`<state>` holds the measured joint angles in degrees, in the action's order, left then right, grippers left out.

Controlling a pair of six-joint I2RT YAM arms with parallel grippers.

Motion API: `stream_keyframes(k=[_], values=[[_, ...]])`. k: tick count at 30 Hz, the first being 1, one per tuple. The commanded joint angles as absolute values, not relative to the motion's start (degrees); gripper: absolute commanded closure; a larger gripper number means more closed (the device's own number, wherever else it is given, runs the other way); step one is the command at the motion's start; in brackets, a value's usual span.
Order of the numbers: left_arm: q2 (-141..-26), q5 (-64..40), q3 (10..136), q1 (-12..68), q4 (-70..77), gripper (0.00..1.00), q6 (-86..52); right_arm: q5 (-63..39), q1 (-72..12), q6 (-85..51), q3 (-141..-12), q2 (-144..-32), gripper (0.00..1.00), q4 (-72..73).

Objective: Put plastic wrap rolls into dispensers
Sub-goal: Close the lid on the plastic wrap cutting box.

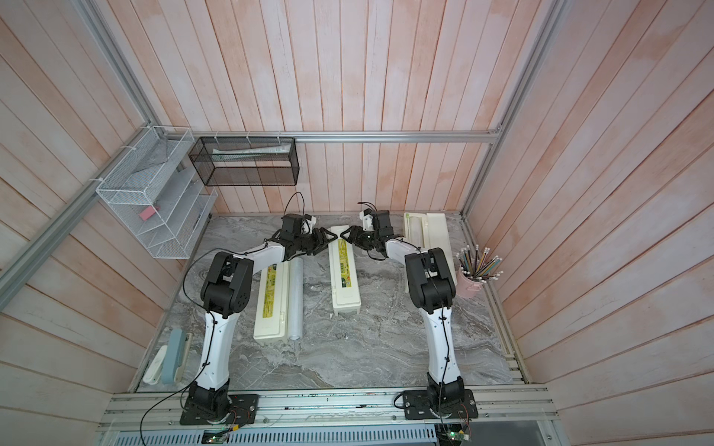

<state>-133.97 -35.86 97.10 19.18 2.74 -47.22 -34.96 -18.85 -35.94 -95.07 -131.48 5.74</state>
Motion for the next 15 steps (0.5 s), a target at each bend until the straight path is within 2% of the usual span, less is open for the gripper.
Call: stream_keyframes(k=[1, 4, 7, 9, 15], values=[[-138.56, -36.04, 96.59, 20.29, -1.6, 0.36, -47.42, -33.42, -20.01, -34.03, -94.99, -134.24, 0.38, -0.08], [-137.38, -36.28, 96.1, 20.2, -1.93, 0.36, -46.83, -32.23, -20.02, -33.43, -94.63, -133.09, 0.38, -1.01], [-134.55, -35.19, 94.66, 20.21, -2.29, 0.31, -45.27, -30.7, -19.91, -32.78, -93.18, -130.98, 0.37, -1.32], [-132.28, -34.81, 93.6, 20.21, -2.3, 0.26, -44.22, -29.93, -19.76, -32.53, -91.3, -128.88, 0.33, -1.05], [-125.34, -35.07, 89.01, 20.21, -0.85, 0.18, -42.45, -27.46, -19.58, -31.55, -85.36, -121.95, 0.26, -0.44]])
